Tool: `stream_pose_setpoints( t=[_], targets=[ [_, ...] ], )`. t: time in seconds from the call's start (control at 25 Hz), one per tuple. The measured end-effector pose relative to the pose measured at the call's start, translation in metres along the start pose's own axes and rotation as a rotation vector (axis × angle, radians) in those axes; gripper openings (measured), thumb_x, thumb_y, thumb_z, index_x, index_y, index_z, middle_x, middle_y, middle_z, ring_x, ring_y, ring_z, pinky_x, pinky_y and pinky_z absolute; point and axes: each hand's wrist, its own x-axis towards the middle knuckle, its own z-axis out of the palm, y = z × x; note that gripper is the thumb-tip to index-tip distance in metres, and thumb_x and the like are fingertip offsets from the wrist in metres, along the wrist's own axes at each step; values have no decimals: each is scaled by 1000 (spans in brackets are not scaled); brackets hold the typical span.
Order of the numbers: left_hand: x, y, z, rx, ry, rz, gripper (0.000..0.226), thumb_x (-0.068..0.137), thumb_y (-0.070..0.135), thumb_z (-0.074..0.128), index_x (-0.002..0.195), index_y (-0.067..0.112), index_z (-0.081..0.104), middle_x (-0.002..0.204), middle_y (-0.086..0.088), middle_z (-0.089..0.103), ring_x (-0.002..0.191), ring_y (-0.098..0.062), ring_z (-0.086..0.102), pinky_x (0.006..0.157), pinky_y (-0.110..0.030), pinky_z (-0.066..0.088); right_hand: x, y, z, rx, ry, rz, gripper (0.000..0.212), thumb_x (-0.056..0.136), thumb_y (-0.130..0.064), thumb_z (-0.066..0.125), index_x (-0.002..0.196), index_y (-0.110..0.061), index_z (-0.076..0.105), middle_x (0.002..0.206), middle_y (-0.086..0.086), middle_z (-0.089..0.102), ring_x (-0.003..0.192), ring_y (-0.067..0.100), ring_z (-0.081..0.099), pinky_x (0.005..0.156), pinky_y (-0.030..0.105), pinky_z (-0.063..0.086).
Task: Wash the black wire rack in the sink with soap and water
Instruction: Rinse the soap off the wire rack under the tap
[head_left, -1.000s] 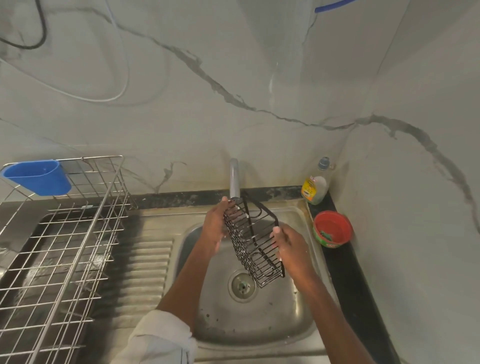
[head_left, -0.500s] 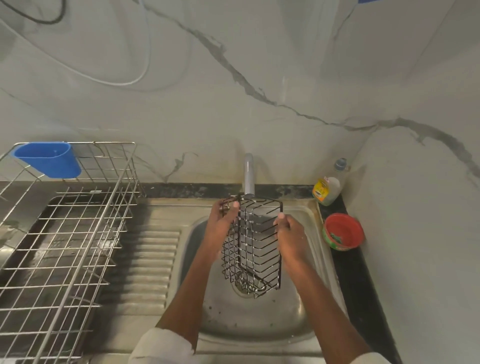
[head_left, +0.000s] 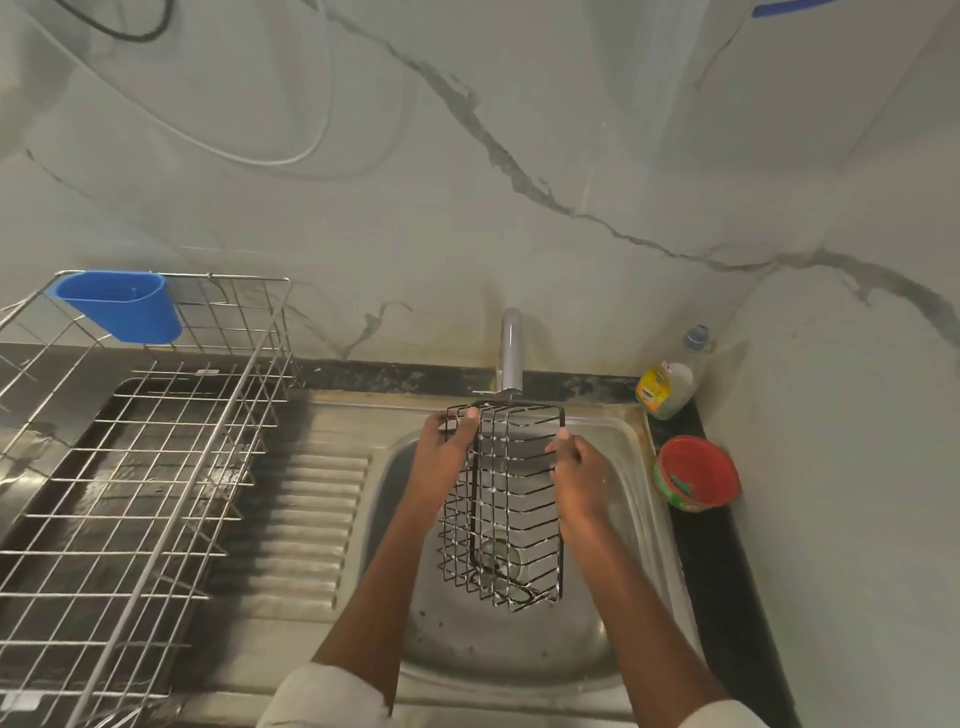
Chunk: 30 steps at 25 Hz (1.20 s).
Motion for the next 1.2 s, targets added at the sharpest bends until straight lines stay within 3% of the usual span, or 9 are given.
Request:
stream_pose_setpoints(
  t=[0.28,0.56,0.64,0.72,0.84,0.88,1.0,1.12,1.2],
  targets=[
    [-5,2,13,33,-33,-6,59,99,66,59,146,31,52,129,3,69,112,-19,71,105,-49,53,-7,0,-24,160,-12,10,41,107,-46,49,79,-20,64,79,1,65,73,16,57,67,33,44],
    [-20,11,19,54,-96,22,55,101,61,61,146,30,51,124,2,72,104,-15,74,72,-29,51,-21,7,-54,259,-41,-8,40,107,-40,51,77,-17,61,72,0,57,68,14,49,66,33,41],
    [-24,16,24,57,-124,32,63,101,62,60,153,29,47,134,0,69,110,-17,72,76,-31,54,-23,9,-62,298,-33,-8,39,107,-38,52,77,-16,61,71,0,55,67,14,47,64,31,39],
    [-27,18,27,77,-135,22,71,103,65,53,161,27,37,154,-2,57,130,-22,63,98,-43,55,-25,5,-60,300,-43,-12,39,107,-38,52,77,-15,62,70,0,56,67,14,48,62,30,40],
    [-33,11,24,42,-186,-2,90,98,82,39,171,33,15,175,3,28,159,-26,32,127,-58,31,-31,-5,-35,200,-50,-11,39,108,-41,50,82,-15,65,74,0,62,67,15,55,61,29,41],
    [-33,9,21,22,-208,4,93,96,86,38,170,35,16,176,5,26,160,-24,29,128,-60,28,-35,-11,-26,190,-54,-14,37,107,-41,50,86,-16,67,77,-1,66,69,15,59,61,29,44],
    [-33,11,14,-12,-232,49,79,92,78,54,153,27,47,153,8,54,140,-15,51,122,-50,37,-47,-17,-6,171,-134,-66,25,107,-37,52,99,-21,70,85,-3,73,73,14,71,61,28,52],
    [-28,14,12,28,-147,80,114,61,90,76,147,18,54,144,1,65,132,-19,60,120,-51,43,-61,-13,-2,158,-278,-115,13,105,-28,57,107,-23,69,87,2,73,69,9,72,52,25,54],
    [-25,16,12,74,-104,65,118,57,82,85,148,15,50,141,2,62,127,-19,58,113,-42,46,-66,-5,-1,122,-344,-155,9,104,-24,60,106,-23,69,85,2,74,70,10,73,55,26,57]
  ],
)
